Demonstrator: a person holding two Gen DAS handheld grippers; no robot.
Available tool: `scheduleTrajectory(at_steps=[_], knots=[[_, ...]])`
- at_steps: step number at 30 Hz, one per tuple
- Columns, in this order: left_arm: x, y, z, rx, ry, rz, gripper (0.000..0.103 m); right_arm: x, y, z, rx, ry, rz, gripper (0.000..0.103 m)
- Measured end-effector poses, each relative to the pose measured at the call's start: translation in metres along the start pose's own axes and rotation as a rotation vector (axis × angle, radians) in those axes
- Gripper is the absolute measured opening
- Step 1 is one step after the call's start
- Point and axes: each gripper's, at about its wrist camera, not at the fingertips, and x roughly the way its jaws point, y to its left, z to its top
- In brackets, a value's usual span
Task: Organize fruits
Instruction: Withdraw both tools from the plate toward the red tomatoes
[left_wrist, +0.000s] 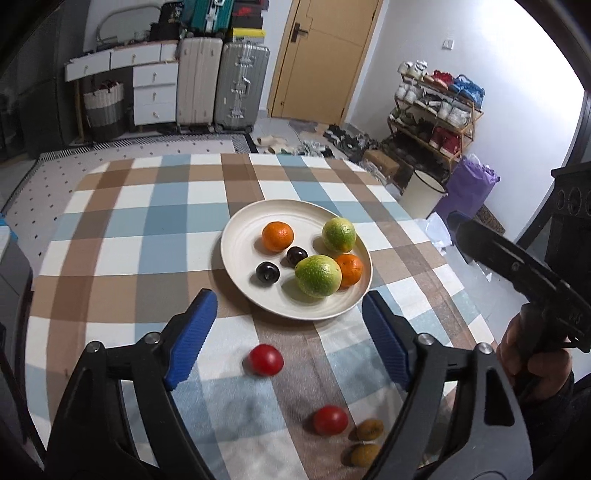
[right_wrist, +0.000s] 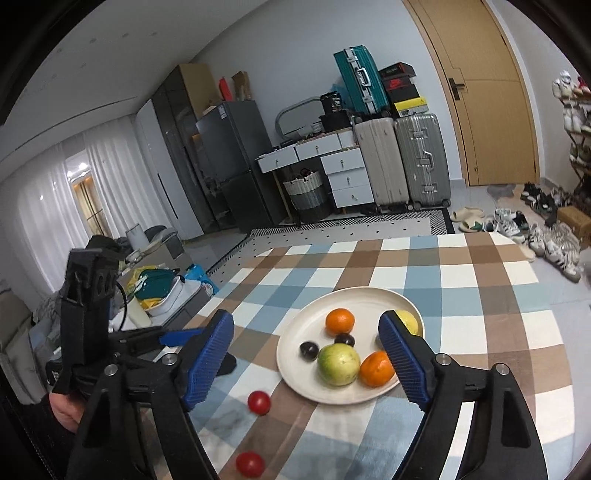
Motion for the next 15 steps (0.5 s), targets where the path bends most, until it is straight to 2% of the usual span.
scheduleTrajectory(at_steps=[3, 4, 6, 7, 15], knots=[[-0.017, -0.002, -0.010, -0.007, -0.013, 0.009, 0.085, -0.012, 0.010, -0.004, -0.013, 0.001, 0.002, 0.088], [-0.023, -0.003, -0.016, -0.005, -0.010, -0.001, 0.088, -0.017, 0.014, -0.006, -0.019, -0.004, -0.003, 0.093], [-0.030, -0.004, -0.023, -0.003, -0.012, -0.009, 0.094, -0.027, 0.021, -0.009, -0.034, -0.022, -0.005, 0.096], [-0.037, -0.005, -0.029, -0.003, -0.020, -0.005, 0.101, -0.033, 0.027, -0.012, -0.045, -0.031, -0.001, 0.097], [-0.051, -0.007, -0.065, -0.020, -0.010, -0.005, 0.102, -0.060, 0.049, -0.028, -0.075, -0.052, -0.015, 0.099]])
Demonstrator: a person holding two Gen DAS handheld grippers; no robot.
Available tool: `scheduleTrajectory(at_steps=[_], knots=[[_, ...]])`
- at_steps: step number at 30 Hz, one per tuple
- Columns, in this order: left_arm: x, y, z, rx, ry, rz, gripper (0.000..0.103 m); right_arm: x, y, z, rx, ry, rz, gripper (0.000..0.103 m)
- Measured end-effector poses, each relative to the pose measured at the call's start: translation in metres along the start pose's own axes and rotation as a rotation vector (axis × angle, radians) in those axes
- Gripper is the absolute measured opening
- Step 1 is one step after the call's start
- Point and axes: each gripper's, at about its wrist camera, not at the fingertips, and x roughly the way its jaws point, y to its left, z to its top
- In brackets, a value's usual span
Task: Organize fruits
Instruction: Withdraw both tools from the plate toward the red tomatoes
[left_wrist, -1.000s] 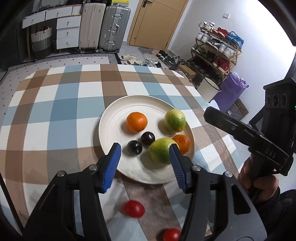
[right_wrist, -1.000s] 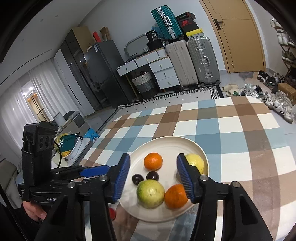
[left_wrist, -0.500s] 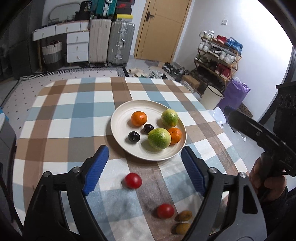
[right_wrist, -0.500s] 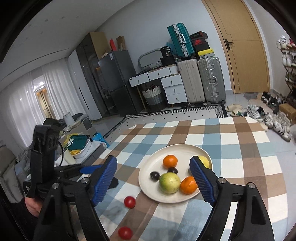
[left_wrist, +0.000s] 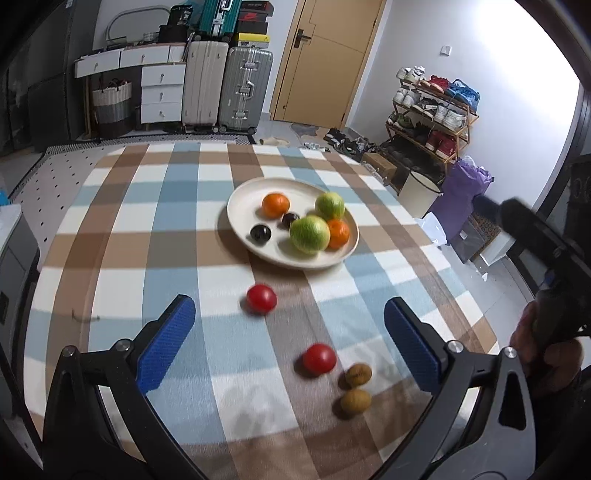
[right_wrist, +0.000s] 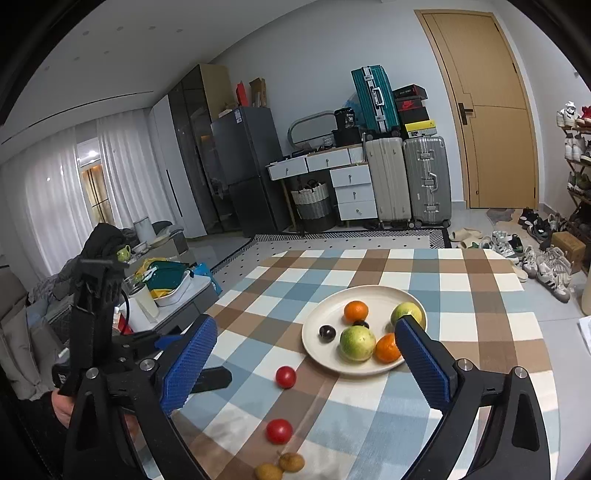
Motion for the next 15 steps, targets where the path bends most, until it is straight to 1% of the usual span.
scheduleTrajectory(at_steps=[3, 7, 10, 15], knots=[[0.000, 0.001, -0.015, -0.001, 0.015, -0.004, 0.102, -0.007, 0.005, -0.004, 0.001, -0.005, -0.001, 0.100], [0.008, 0.005, -0.025, -0.006, 0.036, 0.003, 0.102, -0.014, 0.013, -0.012, -0.017, -0.003, -0.011, 0.101], [0.016, 0.006, -0.032, -0.011, 0.056, -0.002, 0.102, -0.016, 0.018, -0.021, -0.032, 0.008, -0.029, 0.101], [0.028, 0.003, -0.039, -0.008, 0.086, -0.018, 0.102, -0.015, 0.017, -0.037, -0.013, 0.045, -0.044, 0.102]])
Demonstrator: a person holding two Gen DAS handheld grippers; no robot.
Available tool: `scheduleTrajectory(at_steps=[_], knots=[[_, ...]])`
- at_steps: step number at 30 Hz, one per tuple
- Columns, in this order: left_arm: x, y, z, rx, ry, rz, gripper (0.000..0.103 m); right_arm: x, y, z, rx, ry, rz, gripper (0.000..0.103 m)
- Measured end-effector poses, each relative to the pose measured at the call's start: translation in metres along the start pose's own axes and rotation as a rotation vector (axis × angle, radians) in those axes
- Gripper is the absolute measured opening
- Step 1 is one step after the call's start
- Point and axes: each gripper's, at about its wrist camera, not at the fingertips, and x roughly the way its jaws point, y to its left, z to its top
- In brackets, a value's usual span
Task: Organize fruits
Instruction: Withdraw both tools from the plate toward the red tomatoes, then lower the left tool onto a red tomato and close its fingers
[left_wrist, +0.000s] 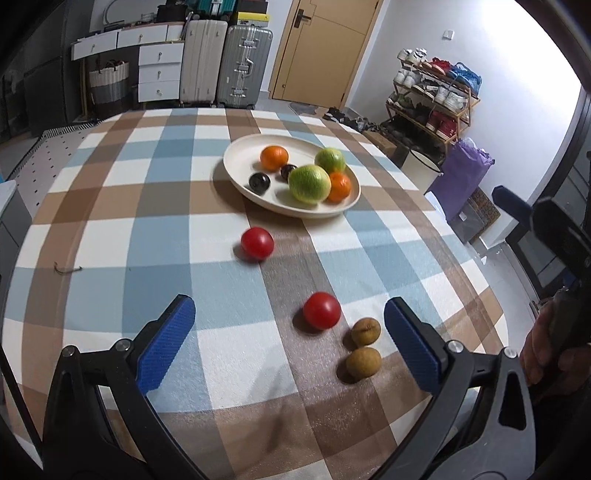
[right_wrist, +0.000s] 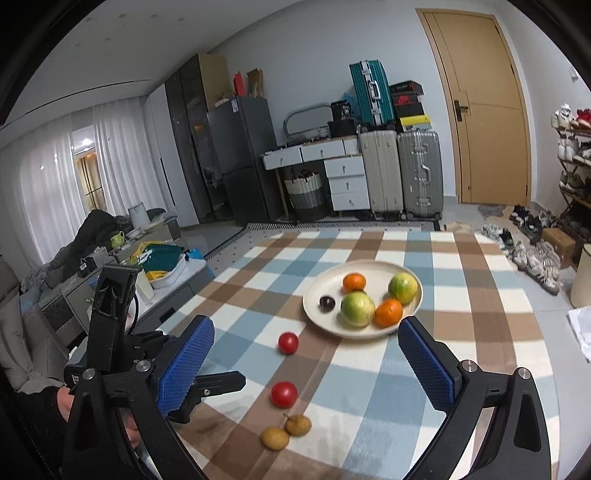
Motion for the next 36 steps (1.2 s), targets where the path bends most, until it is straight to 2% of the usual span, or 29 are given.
scheduleTrajectory(at_steps=[16, 21, 26, 30, 32, 33, 36], knots=[[0.046, -0.003, 0.000, 0.005, 0.078, -0.014, 0.102, 0.015, -0.019, -0.030, 0.071, 0.079, -0.014, 0.102], [0.062, -0.004, 0.002, 0.009, 0.105, -0.046, 0.100, 0.022, -0.028, -0.033, 0.089, 0.095, -0.016, 0.102], [0.071, -0.009, 0.003, 0.022, 0.129, -0.094, 0.081, 0.028, -0.036, -0.035, 0.108, 0.109, -0.014, 0.102], [0.077, -0.012, 0.002, 0.033, 0.166, -0.132, 0.052, 0.032, -0.040, -0.036, 0.117, 0.116, -0.011, 0.102], [0.080, -0.015, 0.000, 0.050, 0.186, -0.159, 0.034, 0.032, -0.040, -0.036, 0.118, 0.117, -0.010, 0.102], [0.080, -0.016, -0.001, 0.056, 0.193, -0.172, 0.028, 0.032, -0.040, -0.036, 0.118, 0.115, -0.010, 0.102], [0.082, -0.019, -0.003, 0.060, 0.198, -0.191, 0.028, 0.033, -0.040, -0.036, 0.122, 0.119, -0.011, 0.102]])
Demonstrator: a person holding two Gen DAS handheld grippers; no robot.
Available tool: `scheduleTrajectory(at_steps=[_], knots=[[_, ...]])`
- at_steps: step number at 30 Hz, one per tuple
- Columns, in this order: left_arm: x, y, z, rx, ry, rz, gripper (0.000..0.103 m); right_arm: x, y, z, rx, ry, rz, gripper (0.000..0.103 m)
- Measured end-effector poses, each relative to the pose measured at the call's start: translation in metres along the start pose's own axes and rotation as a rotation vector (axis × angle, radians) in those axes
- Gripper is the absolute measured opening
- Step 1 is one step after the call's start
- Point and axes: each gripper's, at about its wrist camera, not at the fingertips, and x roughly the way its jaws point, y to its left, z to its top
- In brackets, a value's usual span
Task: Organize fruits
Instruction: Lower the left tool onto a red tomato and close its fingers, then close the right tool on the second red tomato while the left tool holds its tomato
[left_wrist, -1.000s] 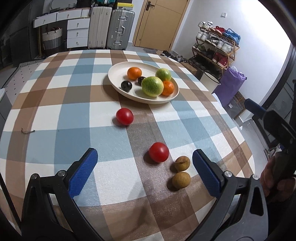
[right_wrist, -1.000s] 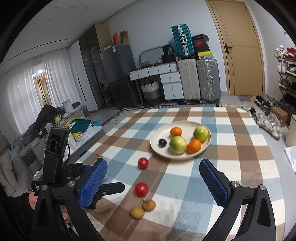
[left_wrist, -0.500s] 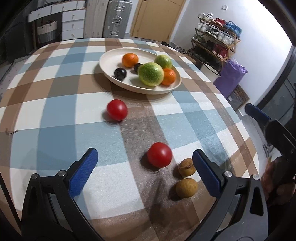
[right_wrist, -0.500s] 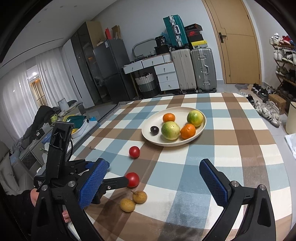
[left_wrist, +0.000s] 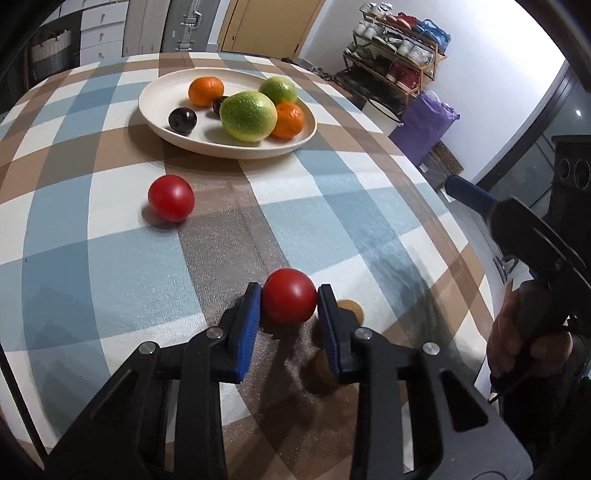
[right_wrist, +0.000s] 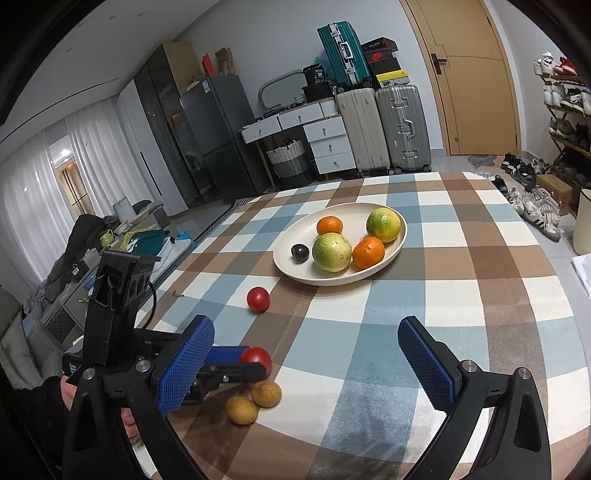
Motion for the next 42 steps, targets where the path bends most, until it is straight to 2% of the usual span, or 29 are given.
scheduleTrajectory(at_steps=[12, 18, 22, 25, 33, 42], knots=[[-0.021, 0.004, -0.001, -0.002, -0.054, 0.034, 0.028, 0.002, 0.002, 0.001, -0.003, 0.009, 0.000, 0.102], [-0.038, 0.017, -0.002, -0.043, -0.070, 0.038, 0.028, 0.012, 0.010, 0.000, -0.019, 0.036, 0.011, 0.102], [-0.051, 0.023, -0.002, -0.044, -0.098, 0.086, 0.028, 0.023, 0.017, 0.000, -0.028, 0.058, 0.047, 0.102], [-0.059, 0.032, -0.002, -0.053, -0.106, 0.164, 0.028, 0.032, 0.023, 0.002, -0.041, 0.075, 0.049, 0.102], [-0.070, 0.056, -0.008, -0.100, -0.122, 0.176, 0.028, 0.060, 0.036, 0.009, -0.058, 0.120, 0.046, 0.102], [-0.089, 0.070, -0.009, -0.090, -0.173, 0.214, 0.028, 0.091, 0.050, 0.017, -0.067, 0.174, 0.045, 0.102]])
